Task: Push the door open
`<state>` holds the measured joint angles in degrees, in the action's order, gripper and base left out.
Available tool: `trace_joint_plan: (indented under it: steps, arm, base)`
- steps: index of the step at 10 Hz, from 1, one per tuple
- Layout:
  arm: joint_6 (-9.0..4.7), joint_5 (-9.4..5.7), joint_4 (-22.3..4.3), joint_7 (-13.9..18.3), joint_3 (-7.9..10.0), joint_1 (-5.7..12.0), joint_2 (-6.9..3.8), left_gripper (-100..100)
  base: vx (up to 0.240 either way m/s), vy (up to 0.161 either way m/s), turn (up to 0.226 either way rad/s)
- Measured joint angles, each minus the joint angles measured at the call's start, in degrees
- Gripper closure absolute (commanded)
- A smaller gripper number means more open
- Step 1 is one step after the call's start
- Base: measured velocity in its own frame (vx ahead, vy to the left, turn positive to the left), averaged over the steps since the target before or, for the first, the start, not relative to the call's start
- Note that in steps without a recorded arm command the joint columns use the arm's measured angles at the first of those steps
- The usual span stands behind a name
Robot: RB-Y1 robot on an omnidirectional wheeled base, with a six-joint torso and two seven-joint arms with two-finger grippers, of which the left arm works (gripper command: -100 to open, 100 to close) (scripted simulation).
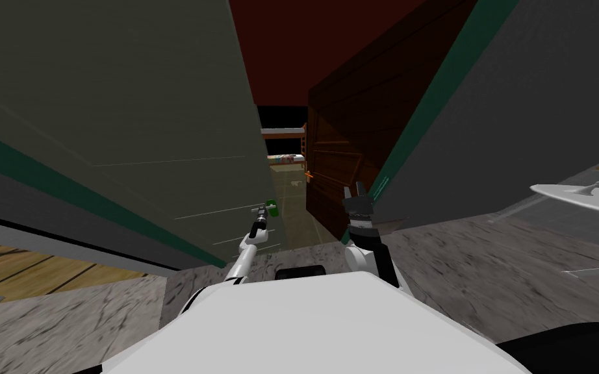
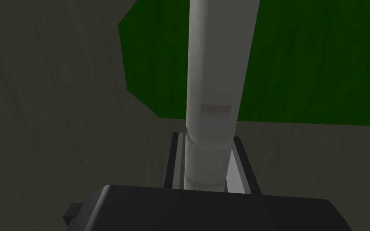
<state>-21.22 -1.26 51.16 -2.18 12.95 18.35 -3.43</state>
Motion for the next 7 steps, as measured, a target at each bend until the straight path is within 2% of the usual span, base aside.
trace_joint_plan:
  steps: [1,2,4,5,7]
  arm:
    - [-0.48,-0.10,-0.64,-0.29,0.69,0.35,-0.17,100]
    - [1.09,-0.10,1.83,-0.65,1.05,-0.55,0.07,100]
    - [0.00,-0.41,-0.84,-0.68,1.96,1.00,-1.10,100]
    - [-0.07,-0.53,-1.32,-0.92,2.67,1.34,-1.29,100]
    - [-0.46,-0.60,-0.82,-1.96,4.04,0.83,-0.89,100]
  base:
    - [0.194,-0.053,0.106]
    - [0.141,-0.032,0.032]
    - [0.187,-0.043,0.078]
    - [0.199,-0.070,0.105]
    - [0.198,-0.073,0.099]
